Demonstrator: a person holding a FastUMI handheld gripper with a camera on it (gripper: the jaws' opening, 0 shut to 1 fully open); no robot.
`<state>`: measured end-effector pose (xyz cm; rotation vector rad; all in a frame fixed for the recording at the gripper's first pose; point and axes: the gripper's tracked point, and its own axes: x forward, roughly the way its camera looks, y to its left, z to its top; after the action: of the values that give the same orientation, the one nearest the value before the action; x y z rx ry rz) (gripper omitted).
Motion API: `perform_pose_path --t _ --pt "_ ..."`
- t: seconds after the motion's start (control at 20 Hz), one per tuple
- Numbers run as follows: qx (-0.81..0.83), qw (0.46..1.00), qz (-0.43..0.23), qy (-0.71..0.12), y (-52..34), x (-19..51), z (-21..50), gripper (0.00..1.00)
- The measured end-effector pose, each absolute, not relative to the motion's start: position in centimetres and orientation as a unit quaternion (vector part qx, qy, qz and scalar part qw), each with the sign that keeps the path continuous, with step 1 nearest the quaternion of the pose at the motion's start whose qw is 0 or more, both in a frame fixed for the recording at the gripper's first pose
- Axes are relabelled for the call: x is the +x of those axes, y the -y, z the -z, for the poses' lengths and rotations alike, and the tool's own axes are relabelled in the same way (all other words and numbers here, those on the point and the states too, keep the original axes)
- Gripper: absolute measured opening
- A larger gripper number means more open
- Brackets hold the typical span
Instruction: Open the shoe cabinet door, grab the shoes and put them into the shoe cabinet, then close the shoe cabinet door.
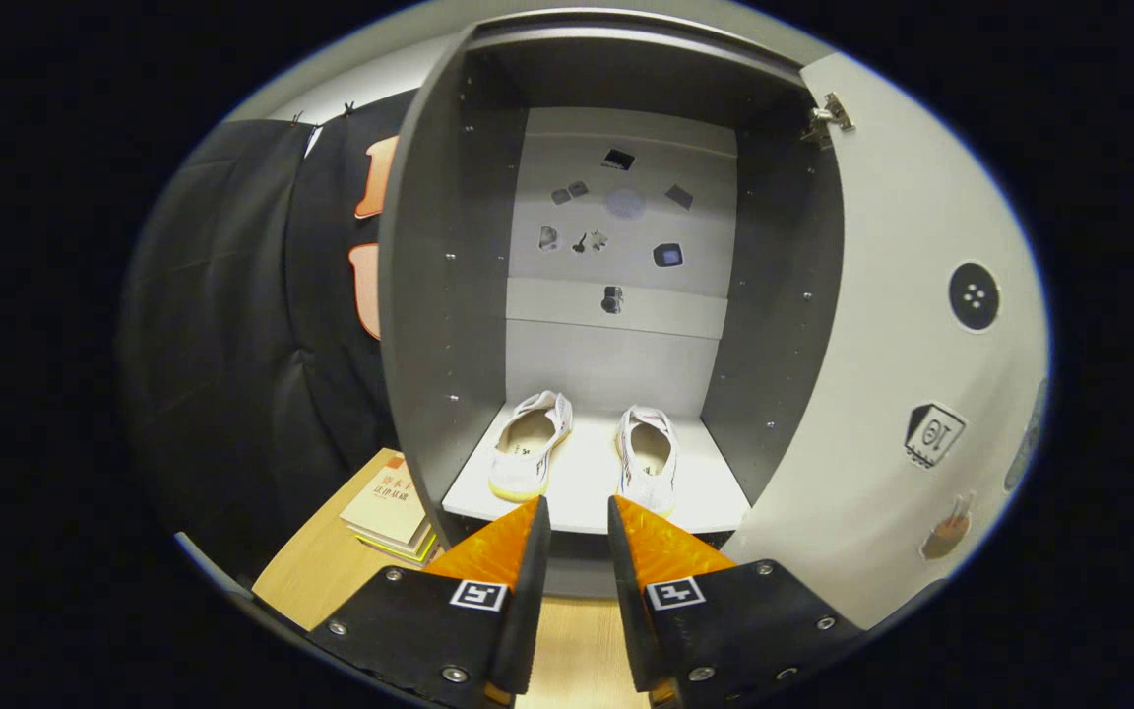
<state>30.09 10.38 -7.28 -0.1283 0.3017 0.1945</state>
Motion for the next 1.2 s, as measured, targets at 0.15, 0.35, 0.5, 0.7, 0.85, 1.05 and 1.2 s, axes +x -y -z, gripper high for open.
perform_pose_path --t 0.15,0.35,0.5,0.7,0.85,1.05,1.2 --pt "-0.05 0.984 -0.097 -0.141 -10.0 26.0 6.5 0.42" --pt "-0.031 0.987 -0.093 -0.129 -9.3 21.6 5.6 0.47" --pt "-0.034 0.988 -0.081 -0.129 -8.5 18.8 5.9 0.5" --pt "-0.031 0.99 -0.07 -0.118 -7.2 15.6 5.7 0.53" --pt "-0.035 0.991 -0.059 -0.118 -5.8 13.2 5.6 0.54" --pt "-0.033 0.991 -0.041 -0.119 -3.7 10.6 5.6 0.57" --pt "-0.027 0.992 -0.02 -0.122 -1.1 9.2 5.7 0.58"
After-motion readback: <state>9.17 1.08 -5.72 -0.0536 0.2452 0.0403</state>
